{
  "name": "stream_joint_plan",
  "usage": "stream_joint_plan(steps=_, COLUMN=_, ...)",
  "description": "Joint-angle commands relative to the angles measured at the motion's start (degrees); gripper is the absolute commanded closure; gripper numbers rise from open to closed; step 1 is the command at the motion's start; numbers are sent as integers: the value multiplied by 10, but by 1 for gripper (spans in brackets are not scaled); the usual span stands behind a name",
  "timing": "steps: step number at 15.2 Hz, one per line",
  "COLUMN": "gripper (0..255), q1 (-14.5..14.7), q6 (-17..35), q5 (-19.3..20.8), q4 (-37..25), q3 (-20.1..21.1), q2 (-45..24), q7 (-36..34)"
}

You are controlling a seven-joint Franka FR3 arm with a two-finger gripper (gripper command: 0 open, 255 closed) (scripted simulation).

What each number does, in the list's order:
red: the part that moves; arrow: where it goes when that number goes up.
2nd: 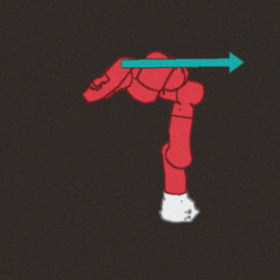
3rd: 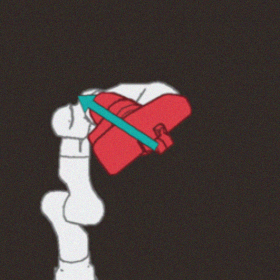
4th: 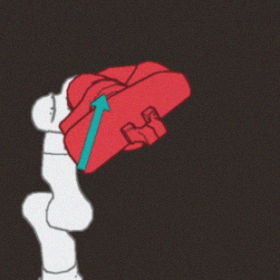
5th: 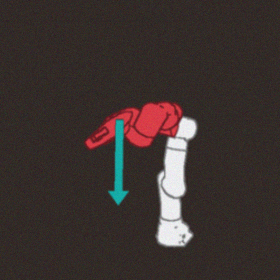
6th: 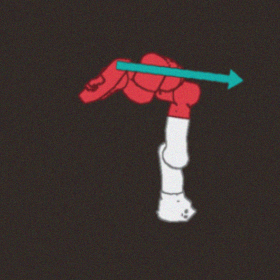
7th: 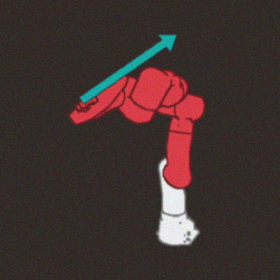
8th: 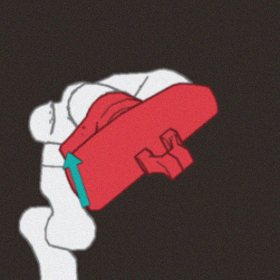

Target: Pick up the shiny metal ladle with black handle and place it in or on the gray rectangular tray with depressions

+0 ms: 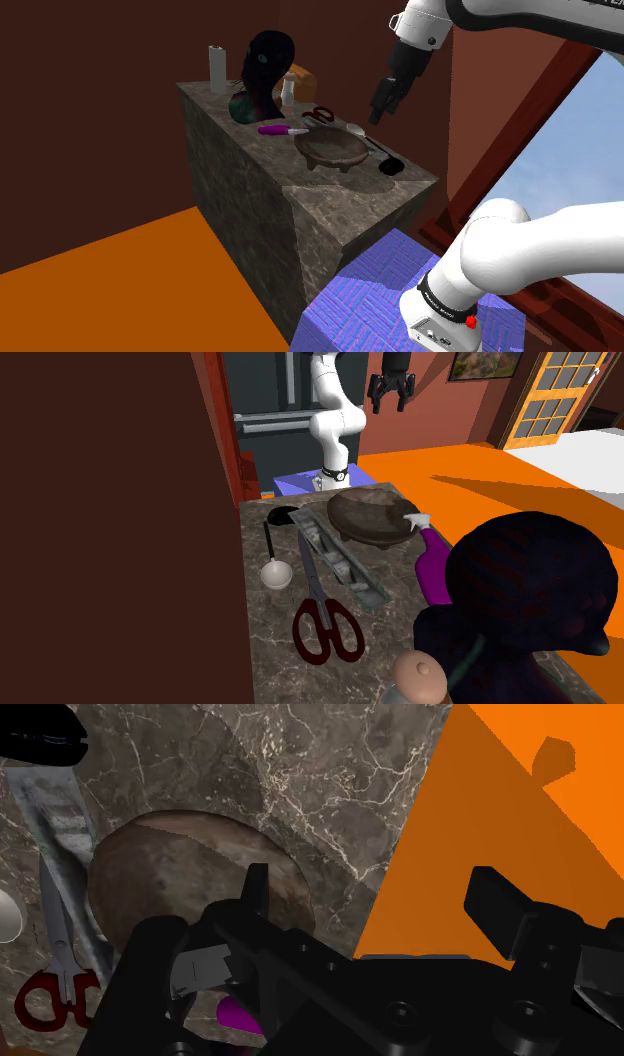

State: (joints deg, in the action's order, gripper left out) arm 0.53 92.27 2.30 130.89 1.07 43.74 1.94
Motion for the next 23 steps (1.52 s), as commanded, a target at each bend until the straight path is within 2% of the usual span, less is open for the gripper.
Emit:
stream_joint_plan(steps=1, gripper=0, q1=0, q6=0, q5=0, q4=0, q3=0, q2=0, q7=0)
stream_joint_plan(steps=13, gripper=0, q1=-49, q6=114, q5=57, q4=-8, q3=-106, q2=-149, q7=89)
stream_joint_plan(steps=23, gripper=0, q1=-80, q6=193, q5=62, q4=-81, q3=-187, q2=-318, q7=166)
